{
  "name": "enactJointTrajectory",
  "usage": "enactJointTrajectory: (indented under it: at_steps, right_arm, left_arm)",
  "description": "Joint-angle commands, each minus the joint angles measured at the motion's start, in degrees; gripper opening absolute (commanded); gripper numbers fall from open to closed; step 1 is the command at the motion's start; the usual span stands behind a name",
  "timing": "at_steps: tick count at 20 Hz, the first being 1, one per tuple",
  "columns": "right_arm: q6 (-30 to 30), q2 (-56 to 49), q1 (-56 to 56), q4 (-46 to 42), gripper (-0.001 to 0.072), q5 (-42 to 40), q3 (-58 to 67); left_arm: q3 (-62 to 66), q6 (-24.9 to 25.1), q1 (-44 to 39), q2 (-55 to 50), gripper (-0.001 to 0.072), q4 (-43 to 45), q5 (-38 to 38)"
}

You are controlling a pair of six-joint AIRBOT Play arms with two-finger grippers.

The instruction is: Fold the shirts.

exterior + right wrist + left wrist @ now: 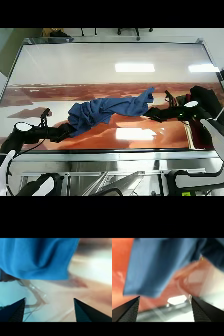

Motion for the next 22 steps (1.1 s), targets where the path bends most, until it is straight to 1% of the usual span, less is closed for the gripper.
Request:
enactJointTrajectory:
  at_steps: [1, 2, 3, 4, 5, 6, 7, 8, 9, 10, 11, 13, 15, 16, 18, 19, 22]
  right_arm:
    - [-4.2, -3.7, 2.1, 5.0, 0.0659, -4.9, -0.3]
    - [-5.0, -4.3, 2.1, 6.5, 0.0658, -6.0, -0.3]
    - [-6.0, -4.7, 2.1, 8.0, 0.0657, -6.8, -0.3]
    - [-6.7, -5.1, 2.1, 9.5, 0.0643, -7.4, -0.3]
    - [-8.3, -5.4, 2.1, 11.6, 0.0518, -7.6, -0.3]
    - [-10.4, -5.7, 2.1, 13.8, 0.0417, -7.6, -0.3]
    - [-11.7, -5.7, 2.1, 16.0, 0.0352, -7.8, -0.3]
    - [-12.9, -5.7, 2.1, 17.9, 0.0206, -7.7, -0.3]
    - [-13.9, -5.6, 2.1, 19.9, 0.0054, -7.2, -0.2]
    - [-14.5, -5.3, 2.1, 21.2, 0.0023, -6.1, 0.1]
    - [-14.4, -4.8, 2.1, 21.4, 0.0022, -4.6, 0.9]
    - [-13.9, -2.3, 1.9, 22.4, 0.0022, 1.2, 4.4]
    - [-11.6, 2.6, 0.8, 27.5, 0.0021, 6.9, 10.6]
    - [-9.9, 5.1, -0.1, 30.8, 0.0022, 8.3, 15.0]
    - [-6.5, 9.7, -3.3, 35.2, 0.0021, 7.9, 27.1]
    - [-4.7, 11.0, -4.9, 35.5, 0.0021, 6.5, 33.7]
    - [2.1, 11.8, -8.9, 35.5, 0.0021, -1.6, 53.4]
  left_arm:
    - [1.6, 0.9, -1.7, -6.0, 0.0702, -3.3, 5.6]
    - [3.0, 0.9, -3.2, -8.3, 0.07, -3.4, 5.7]
    - [4.4, 0.9, -5.0, -10.4, 0.0556, -3.6, 5.7]
    - [5.8, 1.0, -7.2, -12.1, 0.0382, -3.5, 5.6]
    - [7.2, 1.4, -9.6, -13.8, 0.0264, -3.5, 5.7]
    - [8.5, 1.5, -11.9, -15.1, 0.023, -3.4, 5.9]
    - [10.0, 1.5, -13.7, -16.4, 0.0229, -3.1, 5.9]
    - [11.3, 1.3, -14.8, -17.4, 0.0142, -3.2, 5.6]
    - [12.4, 1.3, -15.3, -17.8, 0.0017, -3.2, 5.3]
    - [13.6, 1.3, -15.6, -17.7, 0.0016, -3.8, 4.6]
    - [15.3, 1.3, -15.6, -17.3, 0.0015, -4.9, 3.0]
    - [20.7, 1.3, -15.0, -13.9, 0.0013, -6.7, -1.7]
    - [29.2, 0.4, -13.7, -7.8, 0.0012, -10.8, -6.6]
    - [34.9, -0.1, -12.6, -4.1, 0.0012, -13.9, -8.0]
    - [48.5, -2.4, -9.2, 2.0, 0.0012, -19.3, -7.0]
    - [56.7, -3.8, -7.1, 4.2, 0.0011, -20.1, -5.1]
    - [80.1, -8.5, -0.6, 6.0, 0.0012, -19.5, 4.2]
